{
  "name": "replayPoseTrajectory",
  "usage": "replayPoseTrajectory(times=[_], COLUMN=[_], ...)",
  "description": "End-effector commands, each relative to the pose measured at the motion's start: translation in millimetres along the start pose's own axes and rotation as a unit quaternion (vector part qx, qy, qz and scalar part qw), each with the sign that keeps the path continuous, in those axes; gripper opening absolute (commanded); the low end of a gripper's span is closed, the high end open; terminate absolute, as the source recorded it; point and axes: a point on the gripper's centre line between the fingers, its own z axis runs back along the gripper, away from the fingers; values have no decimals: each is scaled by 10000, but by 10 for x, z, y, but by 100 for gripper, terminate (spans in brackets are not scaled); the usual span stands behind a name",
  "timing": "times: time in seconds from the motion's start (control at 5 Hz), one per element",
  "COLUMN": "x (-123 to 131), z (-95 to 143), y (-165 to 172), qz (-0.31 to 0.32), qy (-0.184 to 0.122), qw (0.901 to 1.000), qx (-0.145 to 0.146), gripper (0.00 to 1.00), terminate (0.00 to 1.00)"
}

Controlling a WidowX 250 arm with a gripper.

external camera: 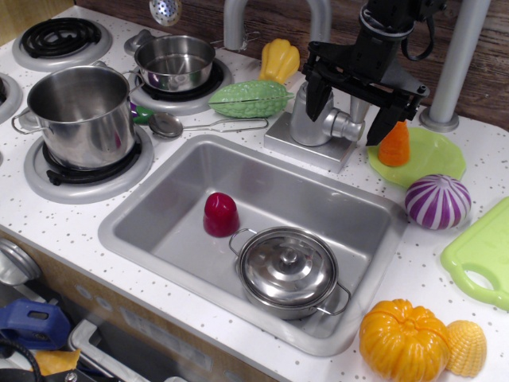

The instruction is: Turn lever vertical to front

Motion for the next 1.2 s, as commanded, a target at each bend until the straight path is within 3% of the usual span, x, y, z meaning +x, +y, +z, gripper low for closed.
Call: replayPoseTrajectory(times=[0.0, 0.2, 0.4, 0.8, 1.0], x=[0, 52, 119, 265, 296], z=[0, 24, 59, 196, 209], y=[0, -56, -85, -114, -111], qz=[0, 94, 90, 302, 293], qy=[0, -351, -810, -1053, -1172], qw=[10000, 9991, 9966, 9940, 9924], qx=[0, -211, 79, 73, 252], gripper=[100, 100, 100, 100, 100], terminate=[0, 0, 0, 0, 0])
